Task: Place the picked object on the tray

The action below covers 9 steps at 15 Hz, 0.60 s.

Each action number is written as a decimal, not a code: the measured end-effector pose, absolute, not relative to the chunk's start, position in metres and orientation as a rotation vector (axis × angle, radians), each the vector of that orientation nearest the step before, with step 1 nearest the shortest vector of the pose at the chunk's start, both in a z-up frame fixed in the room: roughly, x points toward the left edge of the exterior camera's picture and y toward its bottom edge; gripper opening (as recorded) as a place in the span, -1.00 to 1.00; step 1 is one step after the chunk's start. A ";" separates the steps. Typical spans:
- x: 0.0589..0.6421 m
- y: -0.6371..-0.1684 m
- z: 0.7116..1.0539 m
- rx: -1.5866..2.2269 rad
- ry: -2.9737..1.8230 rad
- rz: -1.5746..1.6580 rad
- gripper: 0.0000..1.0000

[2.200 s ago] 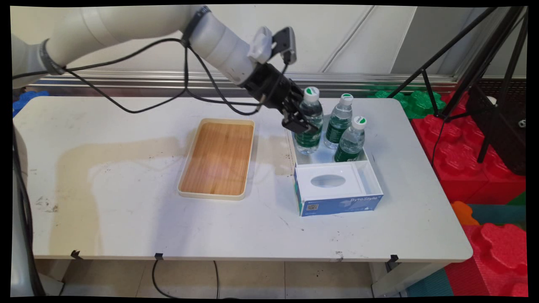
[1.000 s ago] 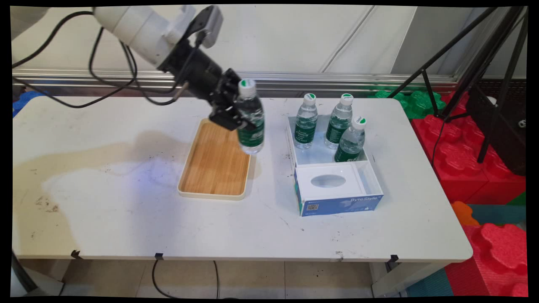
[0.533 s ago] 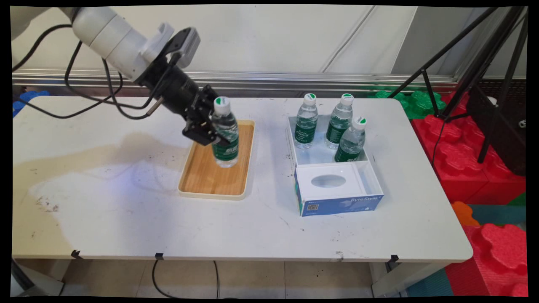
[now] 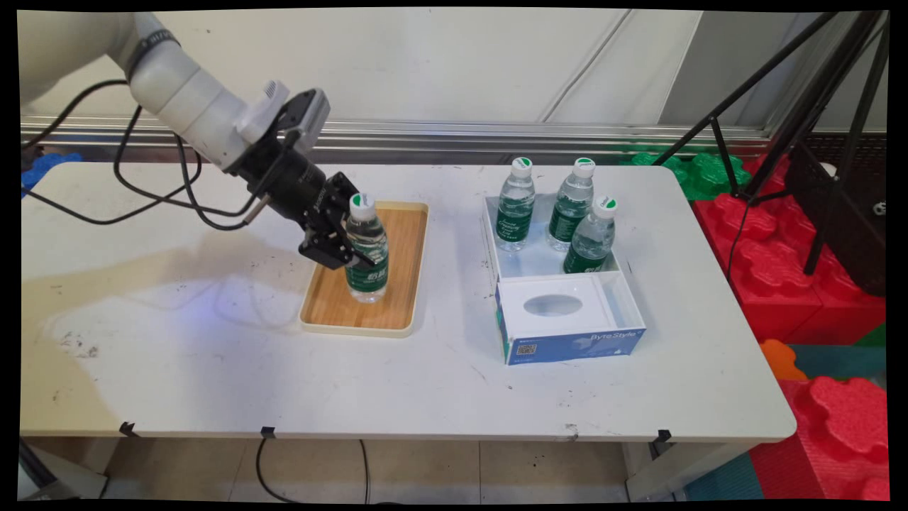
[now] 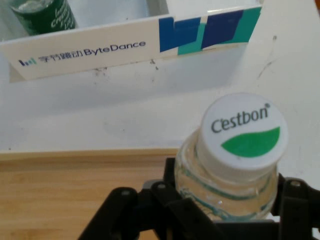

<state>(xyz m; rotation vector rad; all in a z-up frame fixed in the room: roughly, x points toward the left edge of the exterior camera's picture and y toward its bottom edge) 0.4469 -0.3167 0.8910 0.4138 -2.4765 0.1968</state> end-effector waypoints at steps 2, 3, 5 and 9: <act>0.447 -0.317 0.880 0.424 -2.470 0.201 -1.00; 0.446 -0.318 0.876 0.425 -2.466 0.203 -1.00; 0.444 -0.320 0.867 0.432 -2.455 0.208 -1.00; 0.440 -0.322 0.850 0.443 -2.435 0.215 -1.00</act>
